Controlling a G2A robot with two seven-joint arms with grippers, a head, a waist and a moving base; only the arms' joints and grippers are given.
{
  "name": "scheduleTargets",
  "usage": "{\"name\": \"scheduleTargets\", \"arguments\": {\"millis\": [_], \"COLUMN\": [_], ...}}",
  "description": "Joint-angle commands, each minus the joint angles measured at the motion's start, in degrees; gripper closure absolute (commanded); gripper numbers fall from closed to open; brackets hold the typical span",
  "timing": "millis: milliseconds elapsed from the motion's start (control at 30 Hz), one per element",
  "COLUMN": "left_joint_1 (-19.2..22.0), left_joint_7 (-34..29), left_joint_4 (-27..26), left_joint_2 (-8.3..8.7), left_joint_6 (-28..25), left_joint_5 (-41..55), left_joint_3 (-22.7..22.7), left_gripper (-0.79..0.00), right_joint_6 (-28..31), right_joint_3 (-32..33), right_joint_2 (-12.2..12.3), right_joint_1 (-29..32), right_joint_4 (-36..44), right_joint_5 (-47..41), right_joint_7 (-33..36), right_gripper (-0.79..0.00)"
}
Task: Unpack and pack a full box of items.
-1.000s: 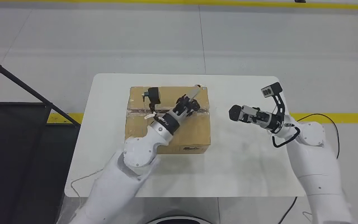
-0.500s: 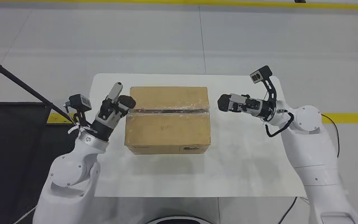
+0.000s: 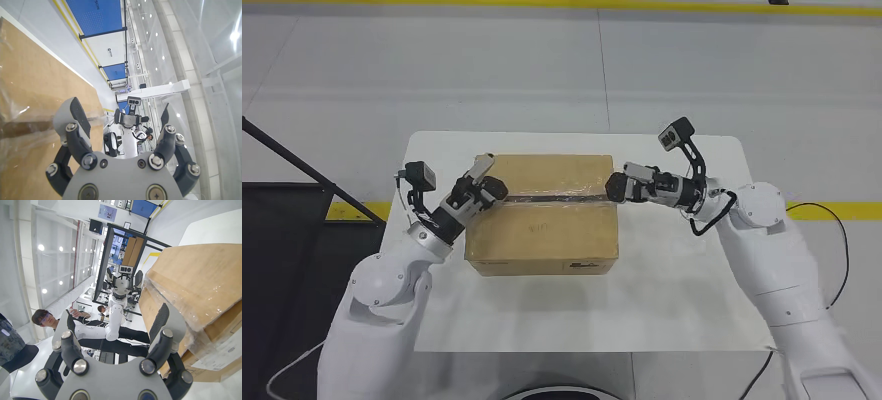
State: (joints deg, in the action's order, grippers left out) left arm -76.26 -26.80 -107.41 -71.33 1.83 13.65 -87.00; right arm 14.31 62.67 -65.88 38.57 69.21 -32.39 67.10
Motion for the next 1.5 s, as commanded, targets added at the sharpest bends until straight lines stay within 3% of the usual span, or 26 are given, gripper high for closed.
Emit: {"name": "scheduleTargets", "arguments": {"millis": [0,667,1467], "left_joint_1": [0.84,6.69,7.99], "left_joint_7": [-0.1,0.3,0.7], "left_joint_4": [0.79,6.1,8.94], "left_joint_2": [-0.01,-0.17,-0.56], "left_joint_6": [0.79,5.81,3.06], "left_joint_5": [-0.28,-3.27,-1.69], "left_joint_3": [0.83,7.03,11.0], "left_gripper": [-0.785,-0.785,-0.785], "right_joint_6": [-1.2,-5.8,-2.73], "right_joint_3": [-1.43,-7.68,-16.88], "right_joint_2": [-0.34,-2.37,-8.26], "right_joint_1": [-1.13,-6.34,-10.25], "right_joint_4": [-1.23,-7.54,-11.43], "right_joint_5": [1.21,7.87,2.13], "right_joint_7": [-0.43,-2.31,-4.2], "right_gripper": [-0.785,-0.785,-0.785]}}
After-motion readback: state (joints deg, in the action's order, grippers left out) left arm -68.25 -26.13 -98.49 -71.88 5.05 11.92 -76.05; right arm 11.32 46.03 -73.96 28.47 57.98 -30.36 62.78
